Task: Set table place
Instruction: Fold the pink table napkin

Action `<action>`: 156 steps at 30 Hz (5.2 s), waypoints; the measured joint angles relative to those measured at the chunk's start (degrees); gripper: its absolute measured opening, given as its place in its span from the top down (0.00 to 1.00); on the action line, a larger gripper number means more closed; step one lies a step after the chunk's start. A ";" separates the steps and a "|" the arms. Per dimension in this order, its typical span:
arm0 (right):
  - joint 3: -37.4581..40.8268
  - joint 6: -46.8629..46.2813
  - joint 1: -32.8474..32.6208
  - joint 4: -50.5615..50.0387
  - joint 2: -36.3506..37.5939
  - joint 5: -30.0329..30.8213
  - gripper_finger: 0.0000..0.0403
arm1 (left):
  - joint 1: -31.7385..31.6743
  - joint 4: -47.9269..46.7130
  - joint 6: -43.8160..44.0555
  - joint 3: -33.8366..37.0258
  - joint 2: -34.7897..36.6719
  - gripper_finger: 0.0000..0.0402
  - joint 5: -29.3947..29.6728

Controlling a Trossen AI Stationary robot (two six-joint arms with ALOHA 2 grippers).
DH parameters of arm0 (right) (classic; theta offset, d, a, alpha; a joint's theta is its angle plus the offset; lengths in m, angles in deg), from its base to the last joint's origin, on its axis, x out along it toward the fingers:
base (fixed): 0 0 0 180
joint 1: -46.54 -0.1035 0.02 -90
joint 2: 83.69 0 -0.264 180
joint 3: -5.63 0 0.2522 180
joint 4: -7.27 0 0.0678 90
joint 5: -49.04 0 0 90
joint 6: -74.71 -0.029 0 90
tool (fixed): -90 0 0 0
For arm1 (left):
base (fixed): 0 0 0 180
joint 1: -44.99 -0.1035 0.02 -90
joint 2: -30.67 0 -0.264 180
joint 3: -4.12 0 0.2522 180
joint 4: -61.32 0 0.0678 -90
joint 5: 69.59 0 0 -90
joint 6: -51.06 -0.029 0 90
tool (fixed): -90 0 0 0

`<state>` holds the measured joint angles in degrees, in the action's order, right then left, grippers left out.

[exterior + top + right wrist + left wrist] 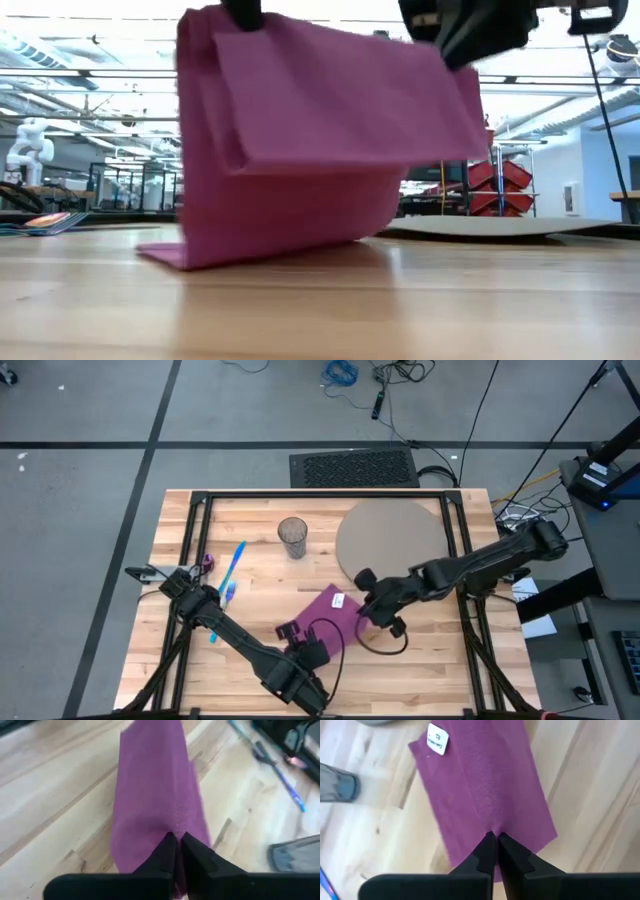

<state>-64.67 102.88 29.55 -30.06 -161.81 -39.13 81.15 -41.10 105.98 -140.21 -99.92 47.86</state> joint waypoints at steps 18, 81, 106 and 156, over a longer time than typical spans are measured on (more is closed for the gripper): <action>-18.75 4.10 -2.83 -13.39 0.32 4.26 1.00 | 0.65 -1.35 -7.92 -4.44 0.85 1.00 11.04; -19.88 -3.87 7.83 -13.53 -0.16 -3.42 1.00 | -5.77 -1.46 -7.19 21.89 20.42 1.00 14.83; -19.88 -23.13 4.02 -16.13 -0.10 10.63 1.00 | -5.56 -1.33 -12.37 21.85 24.81 1.00 17.31; -18.17 -29.50 10.67 -25.63 -9.87 7.44 1.00 | -14.73 -1.50 -20.77 23.23 12.63 1.00 6.23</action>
<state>-82.85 73.38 40.21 -55.68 -171.68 -31.68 66.42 -42.60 85.21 -116.99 -87.28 54.09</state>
